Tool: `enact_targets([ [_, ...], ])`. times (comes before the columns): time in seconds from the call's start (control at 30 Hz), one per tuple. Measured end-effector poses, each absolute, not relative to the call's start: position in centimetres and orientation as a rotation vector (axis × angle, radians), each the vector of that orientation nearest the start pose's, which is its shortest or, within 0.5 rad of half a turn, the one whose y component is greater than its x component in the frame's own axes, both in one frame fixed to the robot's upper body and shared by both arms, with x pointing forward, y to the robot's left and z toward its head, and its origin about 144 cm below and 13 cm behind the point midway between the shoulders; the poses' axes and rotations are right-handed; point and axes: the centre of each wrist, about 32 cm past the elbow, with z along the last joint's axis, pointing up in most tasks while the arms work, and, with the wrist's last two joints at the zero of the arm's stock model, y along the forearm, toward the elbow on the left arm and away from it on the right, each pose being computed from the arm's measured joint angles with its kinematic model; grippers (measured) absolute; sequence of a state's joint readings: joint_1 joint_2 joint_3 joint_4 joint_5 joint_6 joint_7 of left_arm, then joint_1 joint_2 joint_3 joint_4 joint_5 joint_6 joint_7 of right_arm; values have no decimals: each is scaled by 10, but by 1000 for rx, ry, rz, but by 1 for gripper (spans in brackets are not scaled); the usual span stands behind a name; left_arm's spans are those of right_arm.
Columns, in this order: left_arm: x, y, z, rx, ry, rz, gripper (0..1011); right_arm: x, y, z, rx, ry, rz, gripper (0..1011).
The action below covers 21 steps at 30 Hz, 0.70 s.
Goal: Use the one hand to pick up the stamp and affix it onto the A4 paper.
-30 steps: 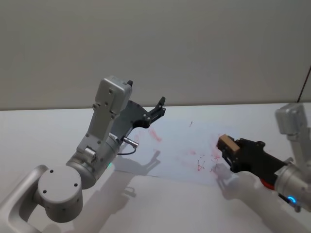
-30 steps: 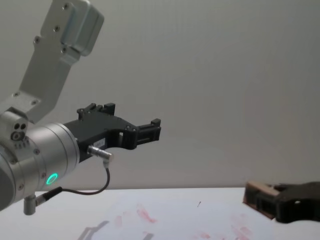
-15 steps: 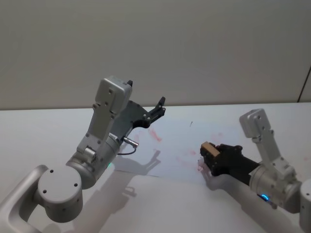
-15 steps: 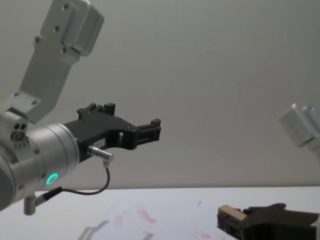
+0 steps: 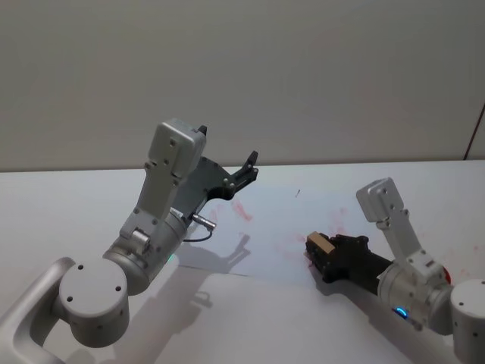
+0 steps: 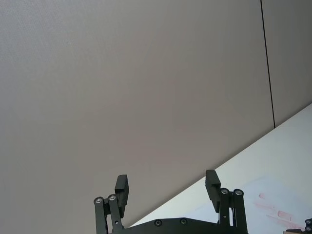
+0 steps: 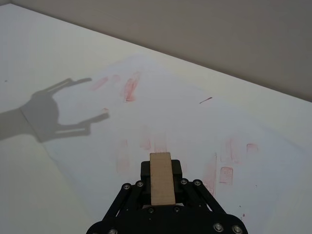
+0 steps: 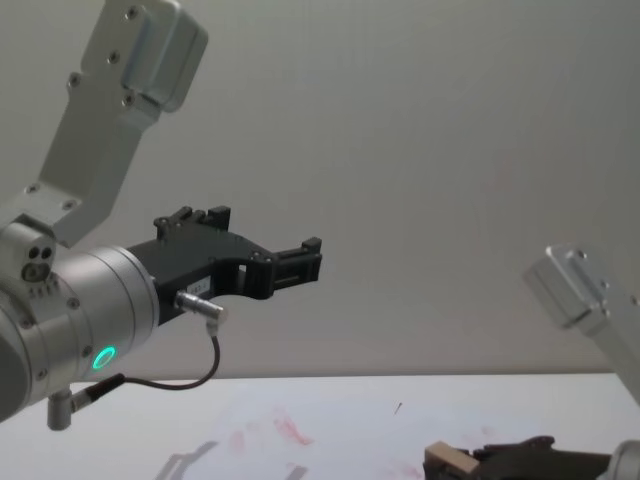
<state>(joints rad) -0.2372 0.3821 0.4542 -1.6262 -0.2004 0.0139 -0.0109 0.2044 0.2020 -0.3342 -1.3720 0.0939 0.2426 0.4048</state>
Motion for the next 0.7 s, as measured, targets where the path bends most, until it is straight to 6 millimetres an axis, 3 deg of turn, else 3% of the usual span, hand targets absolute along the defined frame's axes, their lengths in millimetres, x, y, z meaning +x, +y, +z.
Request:
enact_targets([
  [0.7, 492, 198, 1204, 61, -268, 1124, 1001, 505, -198, 1135, -304, 146, -921, 219],
])
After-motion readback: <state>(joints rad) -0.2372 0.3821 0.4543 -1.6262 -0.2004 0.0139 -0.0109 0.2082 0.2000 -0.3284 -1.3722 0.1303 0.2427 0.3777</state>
